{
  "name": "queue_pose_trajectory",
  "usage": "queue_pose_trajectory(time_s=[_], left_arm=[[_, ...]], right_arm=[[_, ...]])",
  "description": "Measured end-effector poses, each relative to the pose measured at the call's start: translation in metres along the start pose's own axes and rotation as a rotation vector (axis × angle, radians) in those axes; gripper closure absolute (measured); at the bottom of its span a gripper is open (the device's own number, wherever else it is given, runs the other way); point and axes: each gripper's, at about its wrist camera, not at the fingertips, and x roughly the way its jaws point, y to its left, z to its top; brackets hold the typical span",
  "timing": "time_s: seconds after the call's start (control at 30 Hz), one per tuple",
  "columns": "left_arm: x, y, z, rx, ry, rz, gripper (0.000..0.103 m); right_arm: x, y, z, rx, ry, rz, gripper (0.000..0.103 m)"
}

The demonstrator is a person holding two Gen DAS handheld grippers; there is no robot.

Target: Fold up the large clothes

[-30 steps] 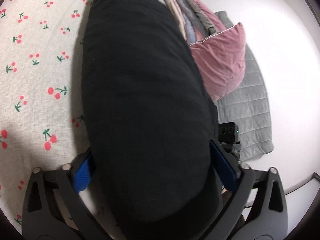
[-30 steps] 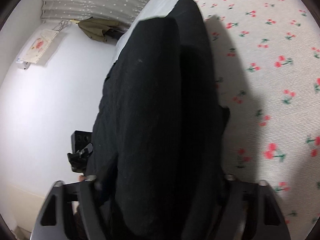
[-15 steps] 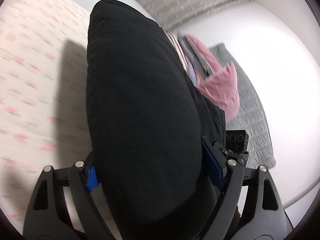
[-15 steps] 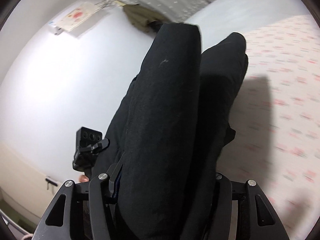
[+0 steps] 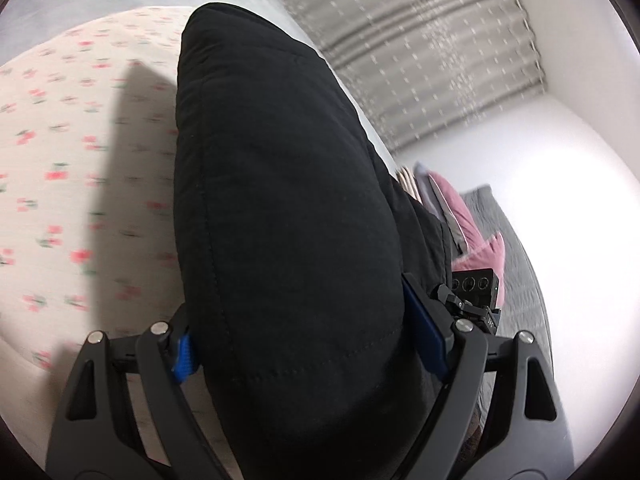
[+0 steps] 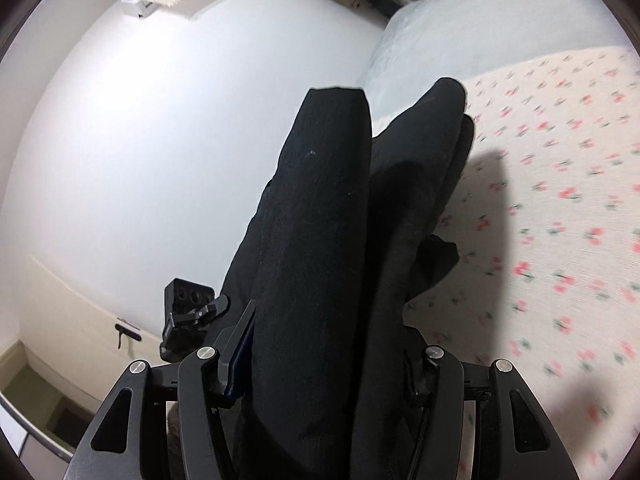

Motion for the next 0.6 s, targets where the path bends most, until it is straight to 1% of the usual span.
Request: queue_pose_trajectory(time_s=[0.03,0.1,0.13,0.2,0.23,0.3,0.37,0.4,0.47,0.5,0.53,0.6], left_arm=[[0.002,0.013,-0.001,-0.014,-0.003,0.02,0.018],[0.013,0.034,-0.007,-0.062,0.018,0.049,0.018],[0.017,0.044,-0.01,-0.07,0.014,0.038,0.018],[0.019,0.049,-0.011,-0.053,0.004,0.0,0.016],[0.022,0.046,-0.011,-0.044,0.0,0.007,0.015],[0.024,0.037,-0.009,-0.042,0.001,0.033,0.014],[0.022,0.026,-0.009,-0.044,0.004,0.076,0.014],[0.013,0.028,-0.007,-0.042,0.002,0.103,0.014],[0.008,0.012,-0.012,-0.027,-0.022,0.183,0.014],[0.005,0.0,-0.017,-0.01,-0.052,0.24,0.014],[0.001,-0.012,-0.023,0.017,-0.078,0.302,0.012],[-0.003,-0.035,-0.036,0.087,-0.111,0.379,0.011]], right_arm=[[0.01,-0.005,0.001,0.014,0.014,-0.01,0.046],[0.025,-0.021,0.001,0.051,0.03,-0.048,0.046],[0.029,-0.031,-0.001,0.073,0.031,-0.072,0.046],[0.032,-0.05,-0.005,0.141,0.042,-0.08,0.045],[0.026,-0.063,-0.006,0.167,0.051,-0.07,0.045],[0.019,-0.061,-0.013,0.167,0.048,-0.093,0.044],[0.003,-0.048,-0.015,0.145,0.038,-0.138,0.043],[0.0,-0.039,-0.016,0.135,0.035,-0.152,0.043],[-0.014,-0.027,-0.02,0.119,0.033,-0.186,0.043],[-0.022,-0.019,-0.027,0.107,0.029,-0.198,0.043],[-0.032,-0.011,-0.03,0.092,0.024,-0.212,0.043],[-0.057,0.0,-0.037,0.051,0.012,-0.266,0.043]])
